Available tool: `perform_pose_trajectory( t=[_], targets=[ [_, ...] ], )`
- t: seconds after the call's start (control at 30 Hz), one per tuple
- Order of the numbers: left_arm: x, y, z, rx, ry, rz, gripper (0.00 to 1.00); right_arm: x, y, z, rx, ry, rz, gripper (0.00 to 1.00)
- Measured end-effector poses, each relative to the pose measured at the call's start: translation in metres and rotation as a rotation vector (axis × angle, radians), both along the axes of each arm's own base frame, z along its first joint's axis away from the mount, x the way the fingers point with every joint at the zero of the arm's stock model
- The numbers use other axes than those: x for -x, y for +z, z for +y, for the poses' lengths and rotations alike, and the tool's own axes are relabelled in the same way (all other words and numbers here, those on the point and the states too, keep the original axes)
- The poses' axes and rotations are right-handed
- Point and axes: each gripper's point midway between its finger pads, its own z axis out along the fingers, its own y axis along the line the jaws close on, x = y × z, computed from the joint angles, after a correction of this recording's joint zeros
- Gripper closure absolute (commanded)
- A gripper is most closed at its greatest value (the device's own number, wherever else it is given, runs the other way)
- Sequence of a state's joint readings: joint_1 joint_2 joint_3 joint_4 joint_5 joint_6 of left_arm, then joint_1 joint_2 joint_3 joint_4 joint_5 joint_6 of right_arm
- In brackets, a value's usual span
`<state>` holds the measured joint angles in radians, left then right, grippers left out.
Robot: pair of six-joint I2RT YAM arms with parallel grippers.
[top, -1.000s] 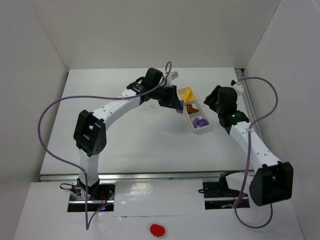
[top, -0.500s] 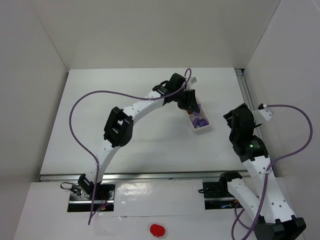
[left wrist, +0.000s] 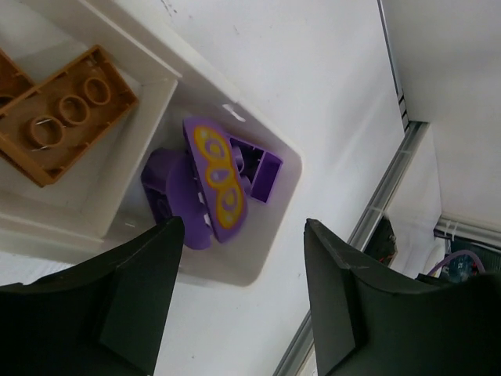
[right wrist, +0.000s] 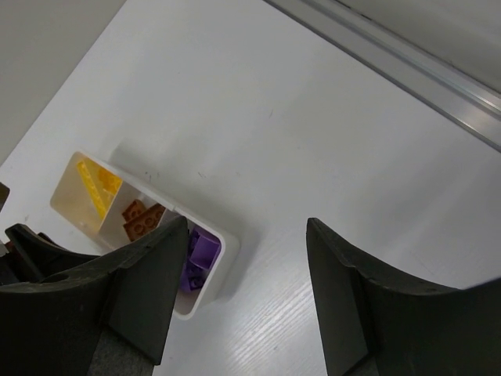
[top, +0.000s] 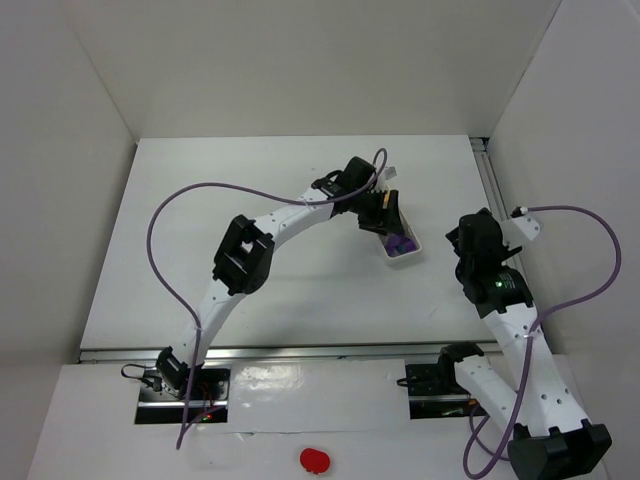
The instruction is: Sort the legos into containers by color
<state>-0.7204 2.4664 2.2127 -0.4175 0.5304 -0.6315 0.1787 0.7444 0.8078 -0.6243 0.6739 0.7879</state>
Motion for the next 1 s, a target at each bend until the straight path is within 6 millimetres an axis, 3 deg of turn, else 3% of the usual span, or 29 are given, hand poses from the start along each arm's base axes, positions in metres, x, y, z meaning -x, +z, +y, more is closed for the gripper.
perform_pose_trajectory(
  t=[0.27,0.3,0.33,0.37,0.43,0.6,0.7,0.8,1.0],
  targets=[
    [0.012,0.004,-0.003,0.006,-0.025,0.012,0.27,-0.001,-0.003,0.001,0.002,0.008,0.015,0.27],
    [0.014,0.009,-0.002,0.010,-0.029,0.013,0.27,-0.001,-0.003,0.001,0.002,0.009,0.015,0.24],
    [0.015,0.014,0.000,0.012,-0.032,0.008,0.27,-0.001,-0.003,0.001,0.005,0.010,0.017,0.12],
    [0.017,0.021,0.001,0.014,-0.033,0.004,0.27,-0.002,-0.003,0.001,0.004,0.009,0.017,0.07],
    [0.019,0.041,0.007,0.012,-0.032,-0.034,0.25,-0.002,-0.004,0.001,0.011,0.015,0.025,0.00],
    [0.022,0.115,0.033,0.030,-0.002,-0.174,0.25,-0.012,-0.015,0.008,0.008,0.043,0.083,0.00],
    [0.023,0.159,0.068,0.032,0.057,-0.257,0.25,-0.020,-0.028,0.014,0.002,0.075,0.144,0.00],
    [0.012,0.183,0.116,0.002,0.164,-0.314,0.21,-0.030,-0.040,0.021,0.000,0.106,0.209,0.00],
    [-0.018,0.186,0.245,-0.104,0.459,-0.329,0.17,-0.040,-0.060,0.031,-0.013,0.161,0.294,0.02]
  ],
)
